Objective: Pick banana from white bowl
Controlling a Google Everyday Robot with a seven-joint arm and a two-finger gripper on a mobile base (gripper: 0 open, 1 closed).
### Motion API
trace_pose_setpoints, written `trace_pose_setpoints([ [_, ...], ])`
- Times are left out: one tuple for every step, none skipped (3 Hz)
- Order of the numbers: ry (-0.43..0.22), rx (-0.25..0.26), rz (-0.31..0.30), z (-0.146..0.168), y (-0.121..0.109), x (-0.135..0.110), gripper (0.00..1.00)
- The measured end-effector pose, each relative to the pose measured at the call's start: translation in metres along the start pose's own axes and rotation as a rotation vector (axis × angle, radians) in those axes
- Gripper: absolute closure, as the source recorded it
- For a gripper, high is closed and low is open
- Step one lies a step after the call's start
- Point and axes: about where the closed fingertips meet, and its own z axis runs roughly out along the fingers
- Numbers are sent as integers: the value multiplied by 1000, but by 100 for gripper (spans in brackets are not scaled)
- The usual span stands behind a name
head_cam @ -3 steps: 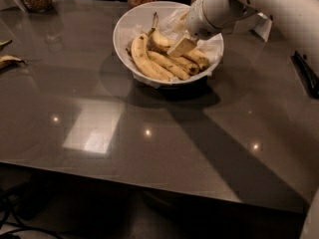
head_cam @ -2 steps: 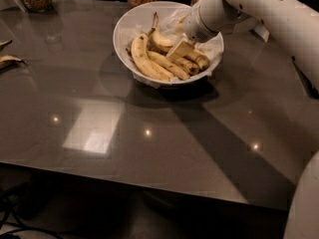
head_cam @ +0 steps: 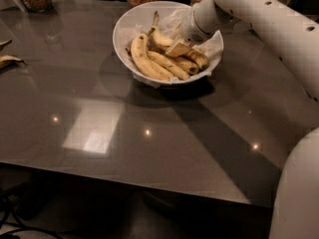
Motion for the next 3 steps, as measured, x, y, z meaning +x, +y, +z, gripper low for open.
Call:
trace_pose_setpoints([
  [6, 2, -1, -2, 0, 0, 100],
  [40, 18, -7, -24, -1, -4, 100],
  [96, 22, -10, -51, 1, -4, 100],
])
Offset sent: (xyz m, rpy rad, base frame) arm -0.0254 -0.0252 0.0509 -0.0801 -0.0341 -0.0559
